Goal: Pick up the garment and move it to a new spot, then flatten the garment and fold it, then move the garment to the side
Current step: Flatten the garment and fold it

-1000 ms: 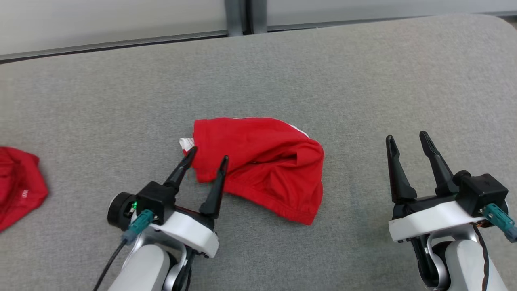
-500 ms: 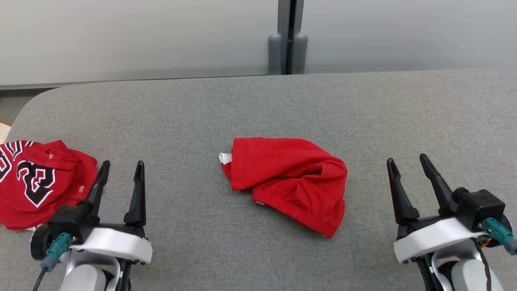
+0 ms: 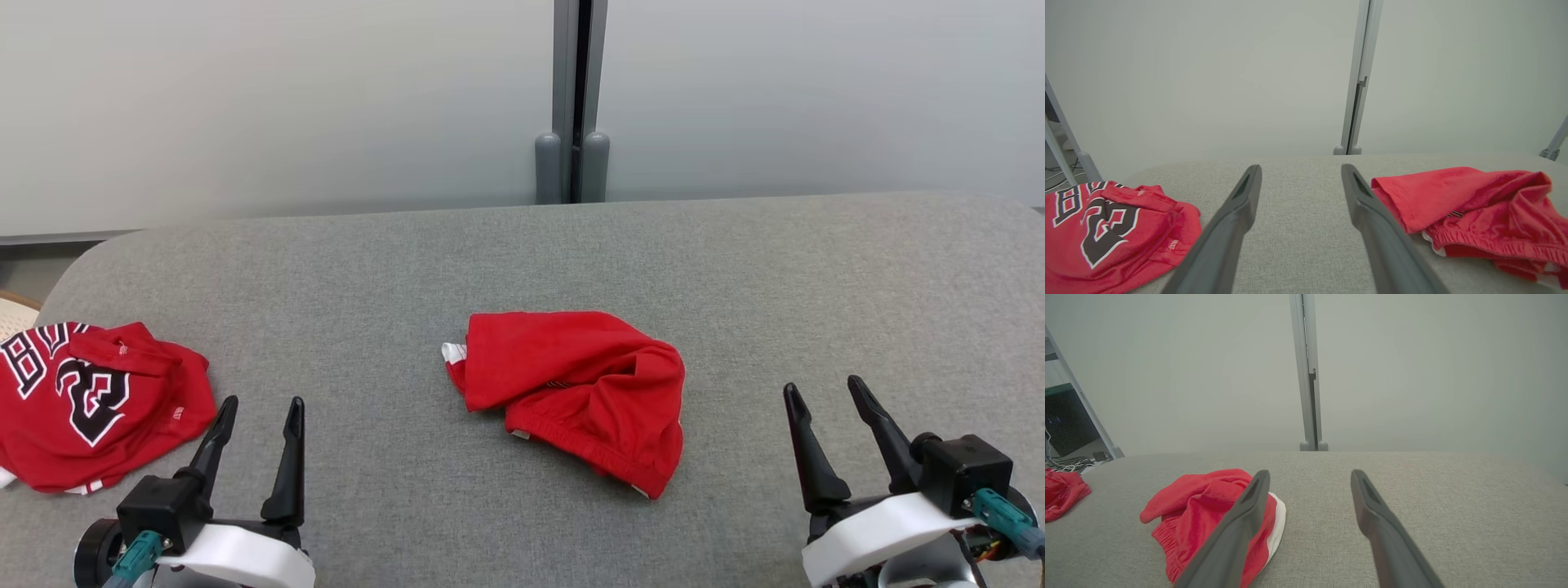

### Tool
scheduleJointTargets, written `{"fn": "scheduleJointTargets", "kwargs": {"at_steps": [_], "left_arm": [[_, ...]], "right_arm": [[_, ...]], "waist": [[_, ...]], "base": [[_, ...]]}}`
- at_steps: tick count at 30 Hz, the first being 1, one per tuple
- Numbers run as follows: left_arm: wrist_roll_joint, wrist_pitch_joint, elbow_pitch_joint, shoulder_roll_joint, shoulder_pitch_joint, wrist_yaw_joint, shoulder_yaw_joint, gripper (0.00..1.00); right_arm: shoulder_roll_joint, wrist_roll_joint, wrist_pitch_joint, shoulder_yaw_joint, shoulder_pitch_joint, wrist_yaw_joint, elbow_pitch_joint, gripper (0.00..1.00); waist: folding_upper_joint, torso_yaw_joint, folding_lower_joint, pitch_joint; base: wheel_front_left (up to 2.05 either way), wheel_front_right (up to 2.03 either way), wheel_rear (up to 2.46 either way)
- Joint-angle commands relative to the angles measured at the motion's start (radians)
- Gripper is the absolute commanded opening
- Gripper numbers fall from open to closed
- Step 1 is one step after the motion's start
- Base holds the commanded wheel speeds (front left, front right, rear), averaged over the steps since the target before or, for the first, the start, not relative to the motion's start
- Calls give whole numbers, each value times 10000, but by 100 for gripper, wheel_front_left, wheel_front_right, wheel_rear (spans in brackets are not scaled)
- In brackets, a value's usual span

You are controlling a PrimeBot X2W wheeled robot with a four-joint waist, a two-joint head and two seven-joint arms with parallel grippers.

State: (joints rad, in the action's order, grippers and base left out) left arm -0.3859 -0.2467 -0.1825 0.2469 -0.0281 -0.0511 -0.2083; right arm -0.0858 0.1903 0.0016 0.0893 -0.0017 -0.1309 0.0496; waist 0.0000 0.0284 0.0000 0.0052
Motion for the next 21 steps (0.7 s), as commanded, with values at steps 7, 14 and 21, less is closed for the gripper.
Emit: {"fn": "scheduleJointTargets", "kwargs": {"at_steps": [7,14,21], "left_arm": [[28,228,397,189,294,-212,12,100],[-19,350,633,241,374,-327,-14,100],[-7,427,743,260,331,-382,-83,100]], "right_arm": [[22,33,157,0,235,3,-197,100],[79,44,162,-27,240,3,-204,100],[113,54,152,17,131,3,-167,100]], "waist": [[0,-74,0,-118],[0,-100,0,-128],[0,-81,0,-118]], "base": [[0,0,0],[0,0,0],[0,0,0]]}}
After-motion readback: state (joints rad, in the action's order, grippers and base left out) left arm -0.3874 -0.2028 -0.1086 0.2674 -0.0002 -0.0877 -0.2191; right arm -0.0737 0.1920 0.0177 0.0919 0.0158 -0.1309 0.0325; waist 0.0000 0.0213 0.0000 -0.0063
